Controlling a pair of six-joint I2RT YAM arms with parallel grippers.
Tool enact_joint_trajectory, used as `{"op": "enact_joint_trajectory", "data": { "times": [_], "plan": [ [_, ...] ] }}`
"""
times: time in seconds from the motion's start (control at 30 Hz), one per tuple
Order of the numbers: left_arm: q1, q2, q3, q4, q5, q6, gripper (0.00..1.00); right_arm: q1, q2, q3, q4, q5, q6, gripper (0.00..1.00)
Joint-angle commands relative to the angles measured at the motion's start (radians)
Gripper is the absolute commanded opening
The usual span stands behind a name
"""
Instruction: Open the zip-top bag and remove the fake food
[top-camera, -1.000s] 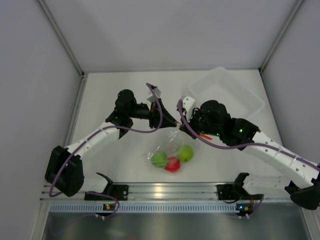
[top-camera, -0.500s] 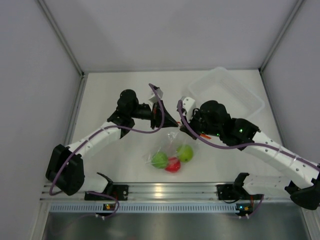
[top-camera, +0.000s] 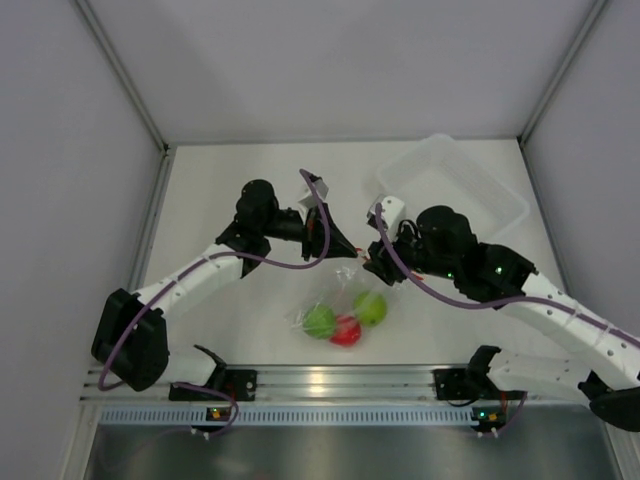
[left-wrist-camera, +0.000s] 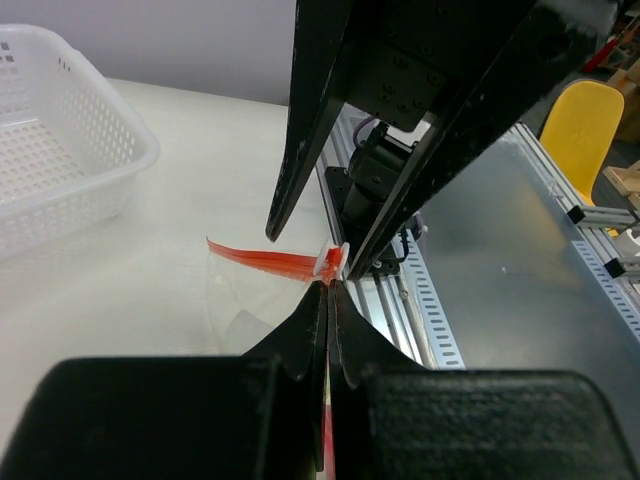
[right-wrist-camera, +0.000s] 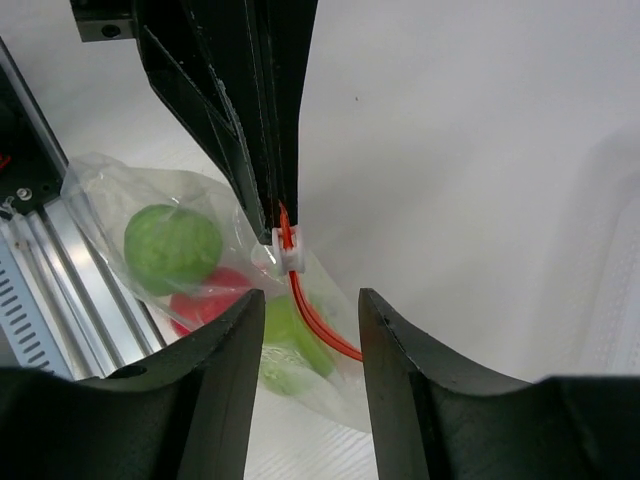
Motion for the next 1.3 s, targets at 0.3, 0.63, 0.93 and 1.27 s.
{"op": "enact_joint_trajectory", "data": {
  "times": [0.3,0.63,0.93,1.27],
  "plan": [
    [-0.026,-0.038,0.048,0.043,0.089,-0.019,0.0,-0.154,-0.071,0.046,0.102,-0.372,0.033,0.42],
    [-0.037,-0.049,0.056,0.045,0.077,-0.02,0.0,-0.153,-0.048,0.034,0.183,-0.476,0.069,0.37],
    [-0.043,-0.054,0.059,0.043,0.099,-0.028,0.0,-0.154,-0.037,0.031,0.174,-0.441,0.061,0.26],
    [-0.043,-0.046,0.072,0.043,0.091,-0.034,0.0,-0.153,-0.057,-0.003,0.151,-0.415,0.044,0.27]
  ]
}}
